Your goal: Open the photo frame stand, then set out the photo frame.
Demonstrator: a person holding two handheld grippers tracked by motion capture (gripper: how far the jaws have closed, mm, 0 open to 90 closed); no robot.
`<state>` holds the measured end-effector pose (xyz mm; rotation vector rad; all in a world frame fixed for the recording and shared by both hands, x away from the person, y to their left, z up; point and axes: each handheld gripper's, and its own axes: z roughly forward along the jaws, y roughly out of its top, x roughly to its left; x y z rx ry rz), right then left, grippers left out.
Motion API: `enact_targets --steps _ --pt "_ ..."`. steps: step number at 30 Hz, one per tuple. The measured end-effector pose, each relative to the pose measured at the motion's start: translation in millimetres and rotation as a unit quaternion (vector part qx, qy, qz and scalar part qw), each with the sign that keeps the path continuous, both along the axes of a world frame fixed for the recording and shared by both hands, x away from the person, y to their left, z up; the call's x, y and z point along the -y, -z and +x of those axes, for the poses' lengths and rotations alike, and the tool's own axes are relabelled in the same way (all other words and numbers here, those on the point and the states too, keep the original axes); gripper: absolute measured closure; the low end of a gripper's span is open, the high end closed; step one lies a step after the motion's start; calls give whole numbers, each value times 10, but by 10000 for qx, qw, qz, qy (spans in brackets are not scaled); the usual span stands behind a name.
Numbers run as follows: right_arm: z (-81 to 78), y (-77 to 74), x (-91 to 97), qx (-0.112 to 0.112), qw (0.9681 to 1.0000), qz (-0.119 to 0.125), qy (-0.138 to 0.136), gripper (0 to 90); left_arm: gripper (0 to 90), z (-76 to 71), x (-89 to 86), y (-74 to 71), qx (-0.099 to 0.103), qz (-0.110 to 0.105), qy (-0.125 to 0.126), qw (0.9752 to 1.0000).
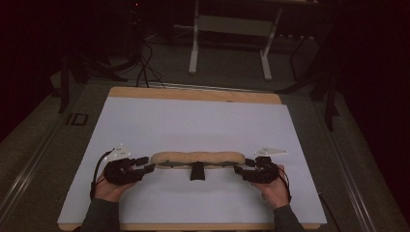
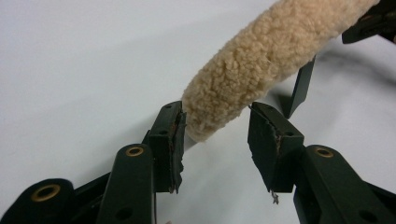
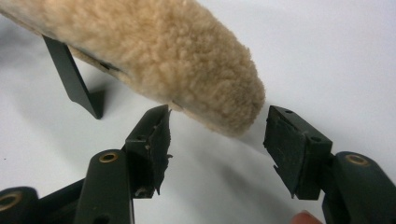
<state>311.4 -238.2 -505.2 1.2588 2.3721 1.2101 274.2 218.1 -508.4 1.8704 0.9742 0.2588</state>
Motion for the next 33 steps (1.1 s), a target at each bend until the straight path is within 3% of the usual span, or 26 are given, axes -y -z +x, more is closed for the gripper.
enact_targets --steps 5,11,18,23,27,33 --pt "-24 -17 21 38 9999 -20 -105 437 638 -9 -95 -6 -41 -137 -104 9998" --pt "-17 -29 50 8 9999 -58 -88 455 664 -2 -170 -23 -94 -274 -338 9990" --pt "-25 -48 21 43 9996 -147 -236 463 660 31 -225 -34 -180 -556 -680 9960" --pt "-21 -25 -15 -12 9991 -267 -328 446 650 48 -233 -53 -203 -823 -764 9935" --pt "-24 -34 -10 112 9989 -299 -352 479 632 72 -210 -52 -188 -719 -835 9937" --pt "-18 -30 -5 42 9991 -279 -309 526 625 103 -190 -45 -246 -712 -878 9933"
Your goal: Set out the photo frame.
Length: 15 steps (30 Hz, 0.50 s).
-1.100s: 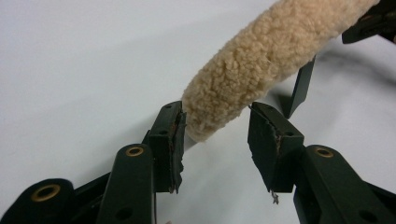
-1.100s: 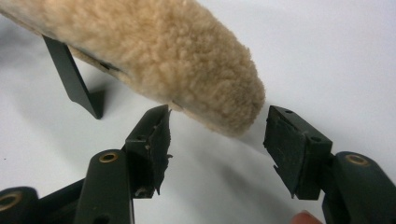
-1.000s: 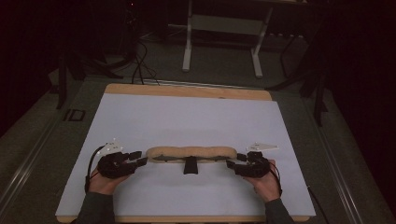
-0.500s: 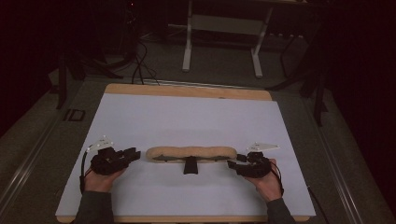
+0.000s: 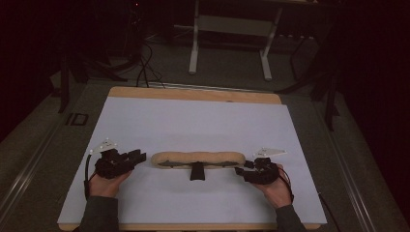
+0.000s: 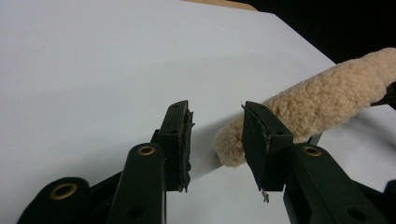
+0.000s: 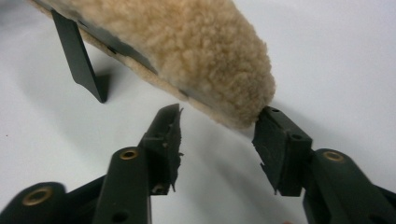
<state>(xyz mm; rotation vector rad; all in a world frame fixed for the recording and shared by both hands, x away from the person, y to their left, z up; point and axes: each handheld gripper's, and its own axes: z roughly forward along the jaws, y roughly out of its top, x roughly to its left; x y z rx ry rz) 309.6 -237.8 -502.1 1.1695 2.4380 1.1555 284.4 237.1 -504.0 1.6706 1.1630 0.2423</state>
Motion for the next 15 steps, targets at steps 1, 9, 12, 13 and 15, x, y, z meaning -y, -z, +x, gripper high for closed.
enact_targets --steps 1,9,12,13,15 --pt "7 2 1 -139 9999 14 43 533 623 6 3 2 3 13 -8 10000" --pt "13 15 -8 -250 9997 25 69 558 599 22 37 -8 41 115 -5 9999" --pt "14 15 -8 -263 9996 19 70 567 598 27 54 -4 57 183 -5 9998" --pt "14 15 -10 -282 9996 8 86 580 604 28 57 -3 61 212 14 9998" --pt "18 21 -7 -337 9994 -11 94 599 605 27 70 -3 69 256 7 9996"
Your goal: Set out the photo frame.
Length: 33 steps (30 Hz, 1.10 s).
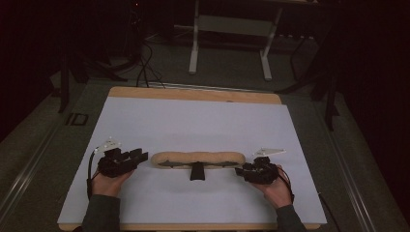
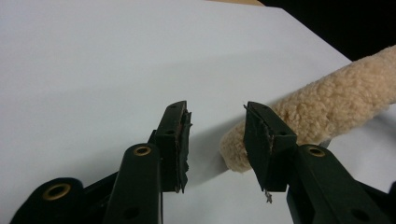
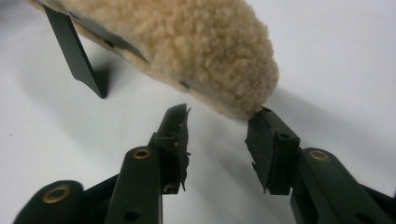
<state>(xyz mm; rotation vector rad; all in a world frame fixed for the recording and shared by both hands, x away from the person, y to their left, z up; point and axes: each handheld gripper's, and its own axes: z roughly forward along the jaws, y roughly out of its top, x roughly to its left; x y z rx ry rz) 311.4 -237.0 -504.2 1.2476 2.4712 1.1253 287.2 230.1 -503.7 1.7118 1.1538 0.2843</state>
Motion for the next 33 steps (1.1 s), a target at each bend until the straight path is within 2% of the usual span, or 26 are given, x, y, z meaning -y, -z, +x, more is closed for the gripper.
enact_targets --steps 4,10,14,21,22,25,29,33 --pt "5 18 2 -99 9999 -29 0 640 612 -2 24 4 14 47 25 10000" --pt "4 41 -7 -298 9994 -72 -177 736 655 -3 50 11 50 229 53 9997" --pt "-6 36 -29 -239 9994 -72 -230 772 664 -2 64 14 69 280 62 9996" --pt "-39 11 -76 22 9995 -123 -274 857 681 -14 85 10 132 363 63 9992" --pt "-48 14 -100 128 9995 -151 -262 897 681 -16 89 10 144 382 60 9991" --pt "-64 15 -143 219 9991 -222 -271 900 671 -23 114 9 166 480 6 9987" --pt "-67 32 -187 264 9988 -299 -266 900 667 -21 129 11 174 476 34 9987" --pt "-65 50 -207 284 9988 -329 -244 900 722 -35 143 5 235 485 150 9984"
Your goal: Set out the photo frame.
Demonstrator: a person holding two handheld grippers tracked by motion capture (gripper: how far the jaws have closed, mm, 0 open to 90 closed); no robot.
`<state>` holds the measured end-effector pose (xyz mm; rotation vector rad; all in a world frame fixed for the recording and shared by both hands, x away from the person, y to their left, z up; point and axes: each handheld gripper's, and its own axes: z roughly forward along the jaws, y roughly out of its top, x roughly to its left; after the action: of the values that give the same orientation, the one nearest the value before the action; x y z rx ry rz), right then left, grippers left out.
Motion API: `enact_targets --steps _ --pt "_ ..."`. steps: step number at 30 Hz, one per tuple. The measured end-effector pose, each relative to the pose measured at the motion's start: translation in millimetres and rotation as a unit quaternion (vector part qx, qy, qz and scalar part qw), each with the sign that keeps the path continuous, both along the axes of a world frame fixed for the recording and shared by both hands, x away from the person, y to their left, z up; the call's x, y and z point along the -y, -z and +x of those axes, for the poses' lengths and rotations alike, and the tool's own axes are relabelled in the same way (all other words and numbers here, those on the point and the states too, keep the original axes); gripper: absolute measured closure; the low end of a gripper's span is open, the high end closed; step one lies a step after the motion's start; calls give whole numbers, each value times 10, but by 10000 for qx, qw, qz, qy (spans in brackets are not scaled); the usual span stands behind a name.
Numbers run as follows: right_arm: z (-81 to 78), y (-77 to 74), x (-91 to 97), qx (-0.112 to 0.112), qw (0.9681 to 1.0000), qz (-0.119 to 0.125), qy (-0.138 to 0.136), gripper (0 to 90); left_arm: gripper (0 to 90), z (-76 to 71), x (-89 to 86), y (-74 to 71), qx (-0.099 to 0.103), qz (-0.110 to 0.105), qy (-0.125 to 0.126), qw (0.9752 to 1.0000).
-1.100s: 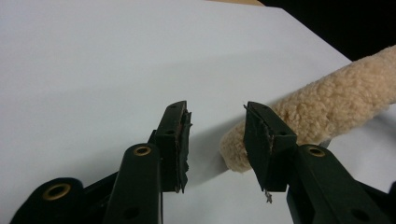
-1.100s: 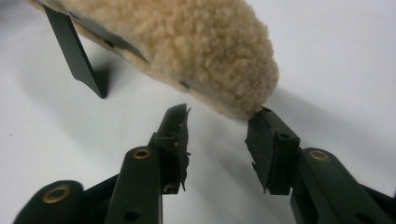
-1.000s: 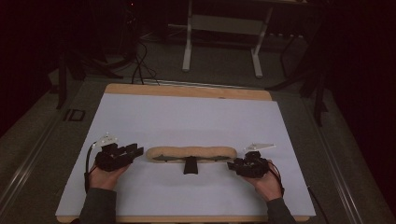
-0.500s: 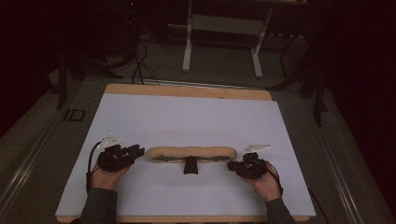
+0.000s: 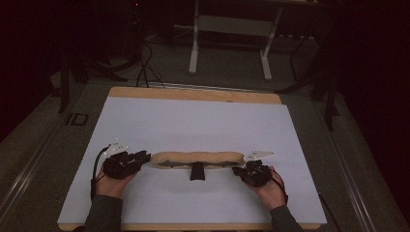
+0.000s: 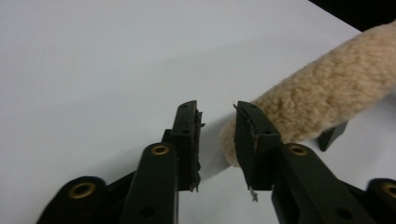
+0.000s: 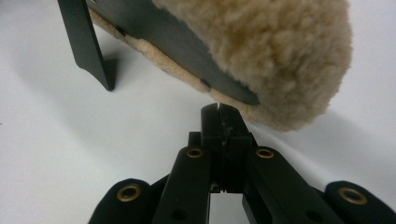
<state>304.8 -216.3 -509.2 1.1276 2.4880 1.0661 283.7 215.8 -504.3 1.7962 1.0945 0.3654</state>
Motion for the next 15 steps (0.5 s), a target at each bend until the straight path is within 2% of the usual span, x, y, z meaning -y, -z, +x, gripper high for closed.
enact_targets --steps 9,15 --pt "-2 23 -92 126 9998 -66 136 900 880 -9 82 10 13 307 200 9993" --pt "7 35 -108 140 9997 -88 184 900 896 -16 104 10 54 397 195 9990"
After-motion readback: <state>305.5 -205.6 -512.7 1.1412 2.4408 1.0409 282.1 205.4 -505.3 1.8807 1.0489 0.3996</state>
